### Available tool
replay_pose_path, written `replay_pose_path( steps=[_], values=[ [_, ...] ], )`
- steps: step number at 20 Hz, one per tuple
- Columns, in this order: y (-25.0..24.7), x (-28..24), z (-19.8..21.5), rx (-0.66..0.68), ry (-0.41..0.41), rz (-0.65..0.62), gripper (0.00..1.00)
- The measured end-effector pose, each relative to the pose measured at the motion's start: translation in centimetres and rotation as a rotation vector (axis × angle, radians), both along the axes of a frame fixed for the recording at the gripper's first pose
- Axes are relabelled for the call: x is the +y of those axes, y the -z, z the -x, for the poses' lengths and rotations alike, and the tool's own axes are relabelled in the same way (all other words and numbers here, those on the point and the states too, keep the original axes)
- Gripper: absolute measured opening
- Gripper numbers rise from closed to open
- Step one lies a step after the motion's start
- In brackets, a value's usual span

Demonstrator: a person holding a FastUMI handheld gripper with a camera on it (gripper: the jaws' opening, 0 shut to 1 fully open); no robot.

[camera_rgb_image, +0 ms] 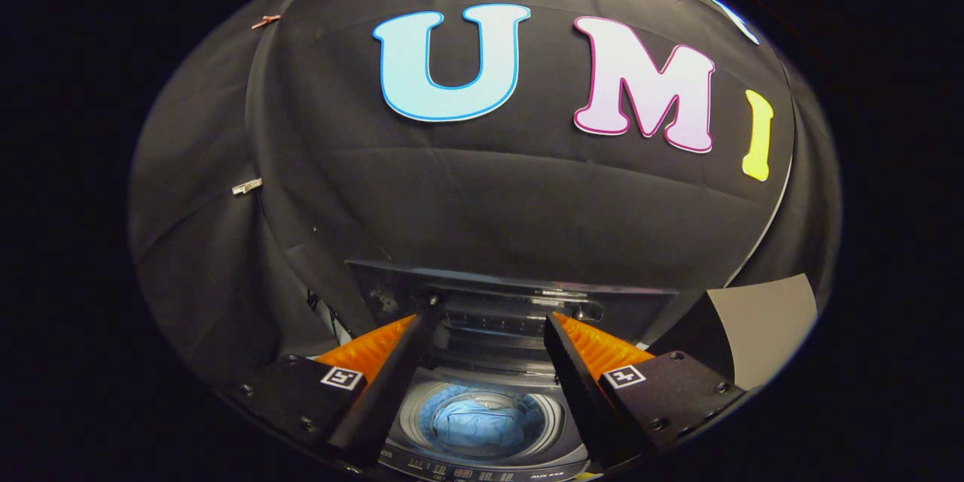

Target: Put the clothes into the washing machine and then close the washing machine lid.

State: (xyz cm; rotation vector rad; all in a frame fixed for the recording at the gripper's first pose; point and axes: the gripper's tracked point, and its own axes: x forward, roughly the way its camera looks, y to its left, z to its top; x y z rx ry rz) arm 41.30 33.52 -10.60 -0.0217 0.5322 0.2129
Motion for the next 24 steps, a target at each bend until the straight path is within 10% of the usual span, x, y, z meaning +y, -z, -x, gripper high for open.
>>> replay_pose_path(
  steps=[24],
  values=[
    [3.8, -1.4, -11.2, 0.081, 0.072, -0.081, 0.99]
  ],
)
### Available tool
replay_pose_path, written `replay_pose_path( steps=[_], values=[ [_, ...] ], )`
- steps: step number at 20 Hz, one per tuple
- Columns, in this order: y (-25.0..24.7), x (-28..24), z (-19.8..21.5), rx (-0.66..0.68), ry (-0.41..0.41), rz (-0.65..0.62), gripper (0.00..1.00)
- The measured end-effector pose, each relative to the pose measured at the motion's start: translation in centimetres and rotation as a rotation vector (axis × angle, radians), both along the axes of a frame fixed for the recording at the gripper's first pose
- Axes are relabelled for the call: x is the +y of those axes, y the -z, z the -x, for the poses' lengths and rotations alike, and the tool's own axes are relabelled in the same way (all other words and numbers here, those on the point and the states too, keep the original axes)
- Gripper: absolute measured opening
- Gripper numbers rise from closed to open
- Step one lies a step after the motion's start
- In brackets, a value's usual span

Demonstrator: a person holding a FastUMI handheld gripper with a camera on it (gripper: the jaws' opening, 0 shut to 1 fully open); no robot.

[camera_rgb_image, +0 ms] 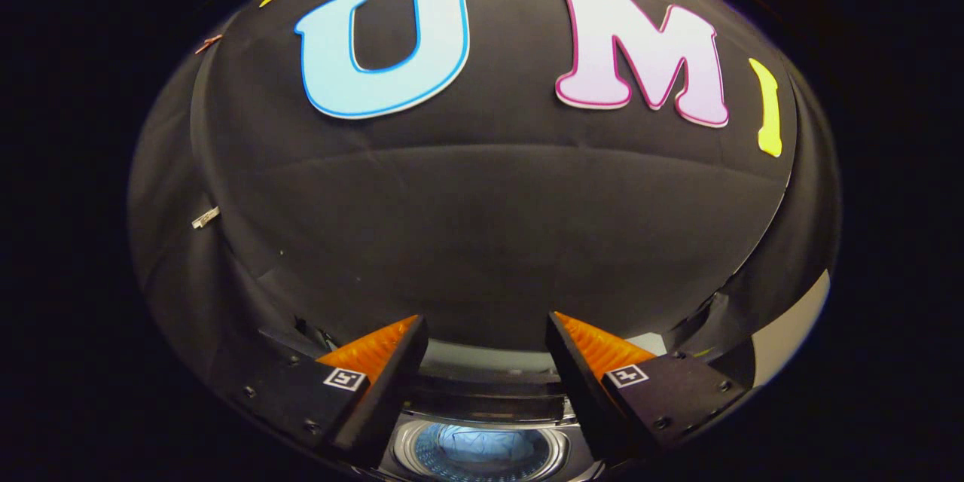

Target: Put the clothes into the washing machine and then close the washing machine lid.

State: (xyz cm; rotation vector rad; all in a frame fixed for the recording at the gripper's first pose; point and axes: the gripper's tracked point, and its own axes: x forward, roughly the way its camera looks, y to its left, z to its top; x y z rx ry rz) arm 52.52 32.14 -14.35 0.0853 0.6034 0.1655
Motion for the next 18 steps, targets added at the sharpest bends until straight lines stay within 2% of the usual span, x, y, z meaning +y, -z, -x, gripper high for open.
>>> replay_pose_path(
  steps=[8, 18],
  values=[
    [-0.6, -0.6, 3.0, -0.138, 0.005, 0.016, 1.00],
    [-0.5, -0.9, 7.7, -0.166, 0.017, 0.024, 1.00]
  ],
)
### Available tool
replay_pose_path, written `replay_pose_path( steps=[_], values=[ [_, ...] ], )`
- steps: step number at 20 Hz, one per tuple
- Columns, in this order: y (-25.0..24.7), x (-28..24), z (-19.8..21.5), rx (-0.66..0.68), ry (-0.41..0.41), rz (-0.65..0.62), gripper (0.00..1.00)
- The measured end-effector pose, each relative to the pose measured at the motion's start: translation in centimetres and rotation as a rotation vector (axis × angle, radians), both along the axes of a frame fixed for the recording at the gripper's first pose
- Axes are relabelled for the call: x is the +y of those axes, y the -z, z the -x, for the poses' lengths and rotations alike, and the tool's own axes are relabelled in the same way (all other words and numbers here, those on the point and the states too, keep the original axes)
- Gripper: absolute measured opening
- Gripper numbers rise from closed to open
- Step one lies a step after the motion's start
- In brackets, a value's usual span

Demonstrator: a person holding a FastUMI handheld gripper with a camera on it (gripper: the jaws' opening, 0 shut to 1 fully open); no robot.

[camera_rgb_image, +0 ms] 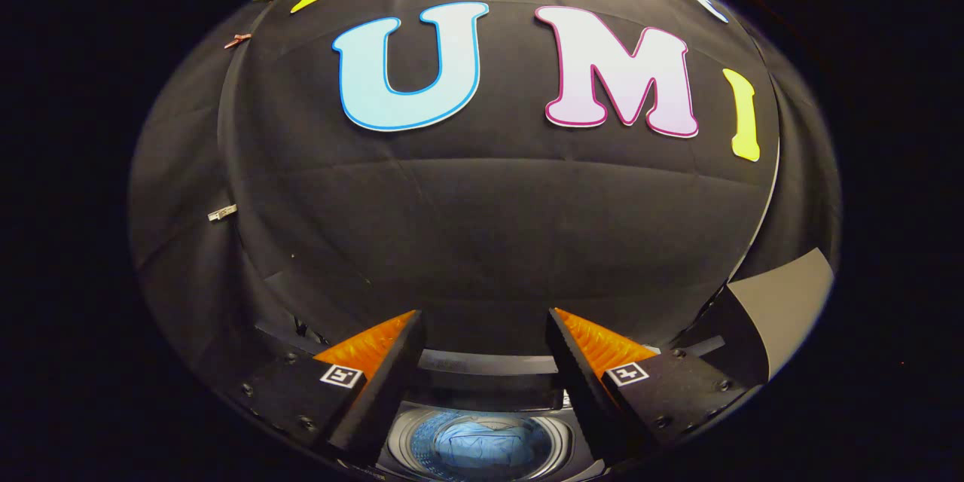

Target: Put the clothes into the washing machine and then close the washing machine lid.

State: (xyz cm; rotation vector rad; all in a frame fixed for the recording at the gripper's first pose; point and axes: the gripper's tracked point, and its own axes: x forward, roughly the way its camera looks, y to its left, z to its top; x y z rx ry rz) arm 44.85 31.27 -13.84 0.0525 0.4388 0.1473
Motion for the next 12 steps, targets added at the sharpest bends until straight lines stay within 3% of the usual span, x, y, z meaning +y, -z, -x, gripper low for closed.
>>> replay_pose_path(
  steps=[12],
  values=[
    [0.7, -0.2, 3.8, -0.016, -0.002, 0.006, 1.00]
  ],
)
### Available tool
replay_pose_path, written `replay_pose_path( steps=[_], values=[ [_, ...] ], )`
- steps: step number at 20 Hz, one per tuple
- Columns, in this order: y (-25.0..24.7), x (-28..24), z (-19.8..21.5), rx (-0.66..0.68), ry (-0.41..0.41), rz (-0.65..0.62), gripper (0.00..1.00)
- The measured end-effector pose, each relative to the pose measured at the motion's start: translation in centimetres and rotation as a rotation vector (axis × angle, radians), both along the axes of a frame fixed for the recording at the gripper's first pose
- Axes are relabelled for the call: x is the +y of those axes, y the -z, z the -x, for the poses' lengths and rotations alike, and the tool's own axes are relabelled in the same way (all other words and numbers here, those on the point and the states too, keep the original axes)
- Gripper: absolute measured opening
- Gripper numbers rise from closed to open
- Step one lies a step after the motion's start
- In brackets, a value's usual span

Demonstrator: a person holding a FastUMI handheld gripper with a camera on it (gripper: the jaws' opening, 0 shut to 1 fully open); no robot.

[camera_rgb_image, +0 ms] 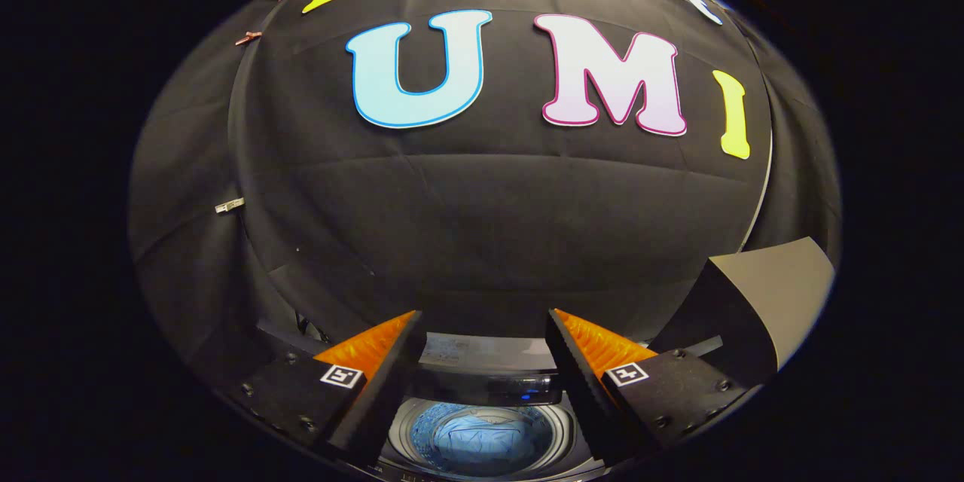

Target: Put the clothes into the washing machine and then close the washing machine lid.

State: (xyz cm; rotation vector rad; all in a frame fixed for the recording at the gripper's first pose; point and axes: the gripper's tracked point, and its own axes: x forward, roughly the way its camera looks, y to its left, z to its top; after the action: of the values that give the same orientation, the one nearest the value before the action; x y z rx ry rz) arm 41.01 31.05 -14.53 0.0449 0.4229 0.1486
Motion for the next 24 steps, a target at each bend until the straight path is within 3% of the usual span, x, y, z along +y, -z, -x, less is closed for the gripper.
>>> replay_pose_path(
  steps=[12, 19, 24],
  values=[
    [1.8, -0.1, 3.7, -0.011, -0.003, 0.001, 1.00],
    [10.0, 1.4, 7.6, 0.134, -0.070, 0.119, 1.00],
    [9.2, 0.7, 10.7, 0.117, -0.057, 0.036, 1.00]
  ],
)
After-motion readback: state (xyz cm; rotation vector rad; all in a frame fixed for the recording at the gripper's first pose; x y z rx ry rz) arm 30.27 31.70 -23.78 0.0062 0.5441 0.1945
